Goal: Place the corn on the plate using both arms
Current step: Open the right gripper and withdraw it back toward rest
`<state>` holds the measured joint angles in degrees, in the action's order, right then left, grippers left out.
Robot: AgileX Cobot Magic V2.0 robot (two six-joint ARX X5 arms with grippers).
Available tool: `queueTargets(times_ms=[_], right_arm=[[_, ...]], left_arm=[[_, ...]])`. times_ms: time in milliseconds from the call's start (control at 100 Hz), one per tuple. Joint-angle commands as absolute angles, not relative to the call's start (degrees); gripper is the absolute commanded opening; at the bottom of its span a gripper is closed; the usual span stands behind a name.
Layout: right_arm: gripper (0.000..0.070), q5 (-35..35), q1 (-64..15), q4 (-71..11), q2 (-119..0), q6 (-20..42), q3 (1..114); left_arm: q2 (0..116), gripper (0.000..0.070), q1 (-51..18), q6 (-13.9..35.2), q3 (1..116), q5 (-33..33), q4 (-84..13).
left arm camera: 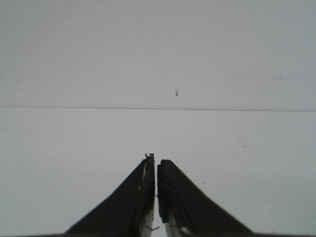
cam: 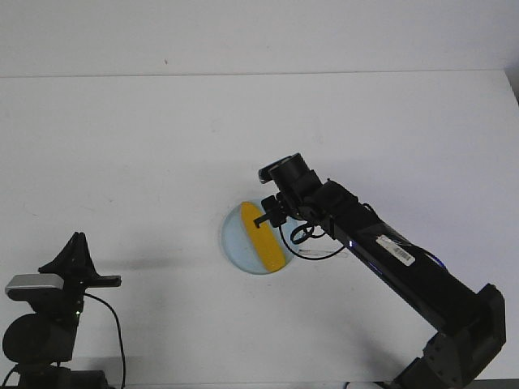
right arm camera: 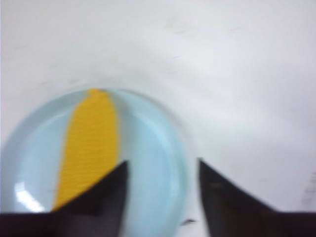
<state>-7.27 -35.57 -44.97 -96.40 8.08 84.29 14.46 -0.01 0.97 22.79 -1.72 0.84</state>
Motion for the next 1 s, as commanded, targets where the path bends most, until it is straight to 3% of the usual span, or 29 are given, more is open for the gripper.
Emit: queueTargets(times_ms=[0,220,450,700,990], right_arm=[[0.0036,-9.50,-36.03,-45.06,-96.77,6.17,85.12],[0.0013,-12.49,-34.63,-41.71,-92.79,6.09,80.25],[0.0012,-12.16,-30.59,-33.87,-85.47,6.35,66.17],[0.0012,-11.84,-22.26,-29.47,-75.53,10.28,51.35],[0.0012,-12.03,-12.16,-27.88,-63.86,10.72,43.66]], left_arm=[[14.48,0.0002,0.03,0.64,23.18,-1.98,1.58],[14.48,0.0002,0.03,0.64,23.18,-1.98,1.58],[14.48,0.0002,0.03,0.64,23.18,-1.98,1.61],[14.48,0.0002,0.03,0.64,23.18,-1.98,1.58],[14.48,0.0002,0.03,0.64,23.18,-1.98,1.58]])
